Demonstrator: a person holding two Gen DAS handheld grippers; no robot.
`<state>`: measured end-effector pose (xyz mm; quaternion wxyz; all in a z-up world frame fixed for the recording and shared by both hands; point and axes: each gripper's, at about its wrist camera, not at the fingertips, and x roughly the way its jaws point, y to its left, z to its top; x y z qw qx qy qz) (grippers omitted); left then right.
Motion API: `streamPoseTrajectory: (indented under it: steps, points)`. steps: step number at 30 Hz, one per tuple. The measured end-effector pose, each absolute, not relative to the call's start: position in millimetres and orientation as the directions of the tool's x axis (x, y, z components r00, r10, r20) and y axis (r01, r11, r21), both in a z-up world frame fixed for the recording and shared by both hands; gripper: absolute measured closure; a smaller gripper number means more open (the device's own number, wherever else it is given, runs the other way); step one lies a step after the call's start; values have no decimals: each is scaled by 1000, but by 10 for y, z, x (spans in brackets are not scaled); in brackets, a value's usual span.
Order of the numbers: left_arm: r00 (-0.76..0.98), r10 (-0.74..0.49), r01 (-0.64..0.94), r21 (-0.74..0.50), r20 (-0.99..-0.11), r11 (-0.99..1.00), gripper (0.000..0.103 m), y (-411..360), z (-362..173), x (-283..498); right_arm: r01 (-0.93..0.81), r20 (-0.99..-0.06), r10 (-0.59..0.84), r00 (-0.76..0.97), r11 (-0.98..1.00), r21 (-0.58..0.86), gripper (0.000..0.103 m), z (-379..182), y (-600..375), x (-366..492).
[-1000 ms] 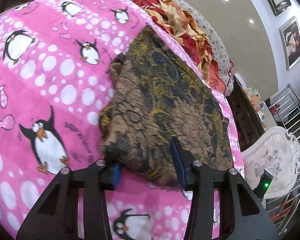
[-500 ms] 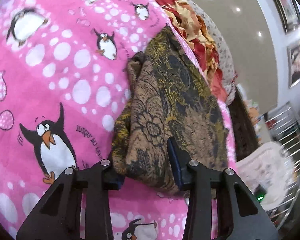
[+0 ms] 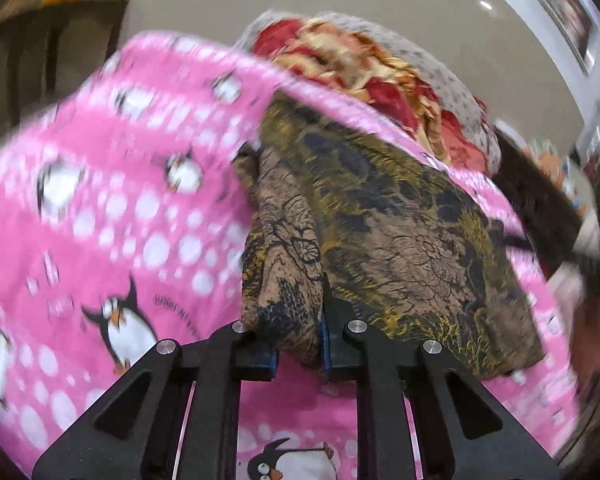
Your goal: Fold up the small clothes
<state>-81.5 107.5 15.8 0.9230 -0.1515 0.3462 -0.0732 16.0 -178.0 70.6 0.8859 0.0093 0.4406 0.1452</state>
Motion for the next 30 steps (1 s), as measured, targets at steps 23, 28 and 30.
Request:
streamPoseTrajectory:
  steps: [23,28,30]
  points:
    - [769,-392,339,-199,-505,920,90,504,544,-778,-633,-994,29,101,773,-42,60,559,853,1938]
    - [766,-391,332,-207,-510,920,90,533,558,-781,-665,-990,-103,98,734,-142,82,414,952,1943]
    - [766,-400,334,-220,-503,916,90,551,602,-798,-655,-992,-74,99,746,-121,91,484,899,1947]
